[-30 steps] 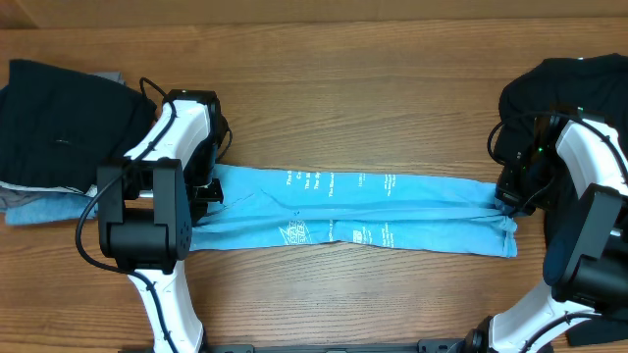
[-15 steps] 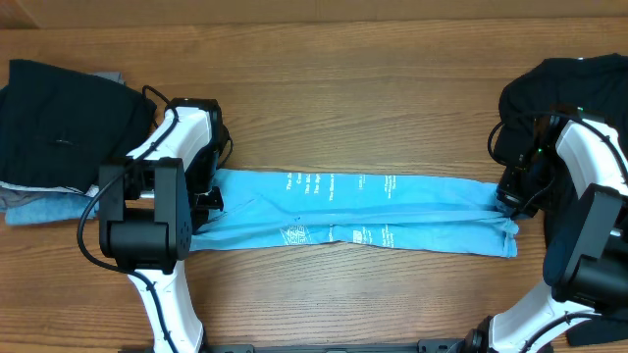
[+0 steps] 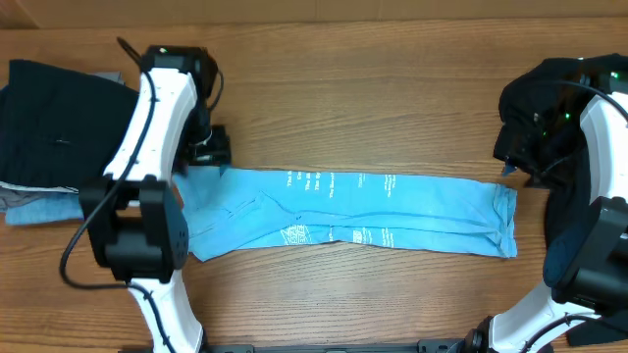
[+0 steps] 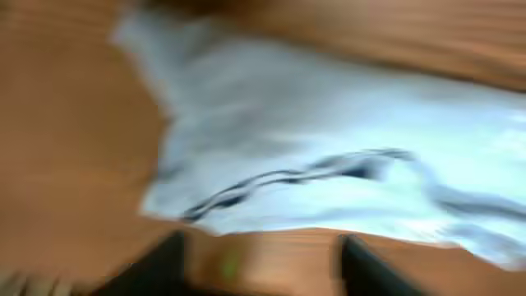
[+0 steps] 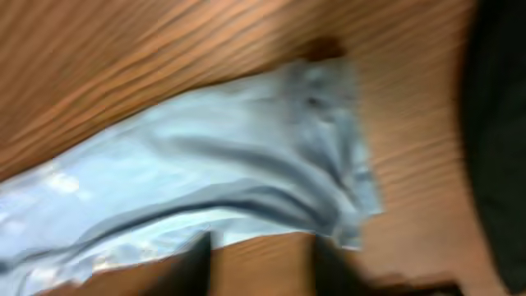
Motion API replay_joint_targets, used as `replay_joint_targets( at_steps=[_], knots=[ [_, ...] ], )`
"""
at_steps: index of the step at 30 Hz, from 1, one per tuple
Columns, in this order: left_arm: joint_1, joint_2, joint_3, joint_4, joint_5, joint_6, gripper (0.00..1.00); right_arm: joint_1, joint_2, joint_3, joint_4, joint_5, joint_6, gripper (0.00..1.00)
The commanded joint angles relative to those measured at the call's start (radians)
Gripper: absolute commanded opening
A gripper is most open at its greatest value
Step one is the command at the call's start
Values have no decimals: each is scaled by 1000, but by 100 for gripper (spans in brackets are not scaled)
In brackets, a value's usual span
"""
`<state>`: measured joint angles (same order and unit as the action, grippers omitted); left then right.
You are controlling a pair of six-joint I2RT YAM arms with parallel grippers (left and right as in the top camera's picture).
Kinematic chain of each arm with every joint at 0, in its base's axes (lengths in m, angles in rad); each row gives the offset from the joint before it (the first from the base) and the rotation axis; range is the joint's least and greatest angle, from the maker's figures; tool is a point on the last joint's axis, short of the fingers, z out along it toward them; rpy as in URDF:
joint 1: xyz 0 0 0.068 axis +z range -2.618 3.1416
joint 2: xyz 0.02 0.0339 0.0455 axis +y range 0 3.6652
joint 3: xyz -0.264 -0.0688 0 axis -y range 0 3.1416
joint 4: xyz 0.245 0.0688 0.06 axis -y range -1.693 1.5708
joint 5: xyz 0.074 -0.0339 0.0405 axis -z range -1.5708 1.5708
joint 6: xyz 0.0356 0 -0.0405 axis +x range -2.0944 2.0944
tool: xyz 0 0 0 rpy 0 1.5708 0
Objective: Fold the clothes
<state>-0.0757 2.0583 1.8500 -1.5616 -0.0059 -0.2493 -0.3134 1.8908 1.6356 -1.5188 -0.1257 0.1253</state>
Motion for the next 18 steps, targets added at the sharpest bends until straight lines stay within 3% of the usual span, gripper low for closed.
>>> replay_joint_targets(
  at_steps=[1, 5, 12, 18],
  knots=[
    [-26, -70, 24, 48, 266, 112, 4, 1, -24, -14, 6, -140, -25, 4],
    [-51, -67, -32, 94, 262, 113, 4, 23, -24, -84, 63, -146, -29, 4],
    [-75, -67, -304, 359, 261, 85, 4, 91, -24, -333, 331, -227, -29, 4],
    [-74, -67, -370, 425, 219, 84, 5, 131, -24, -417, 330, -89, 37, 4]
  ],
)
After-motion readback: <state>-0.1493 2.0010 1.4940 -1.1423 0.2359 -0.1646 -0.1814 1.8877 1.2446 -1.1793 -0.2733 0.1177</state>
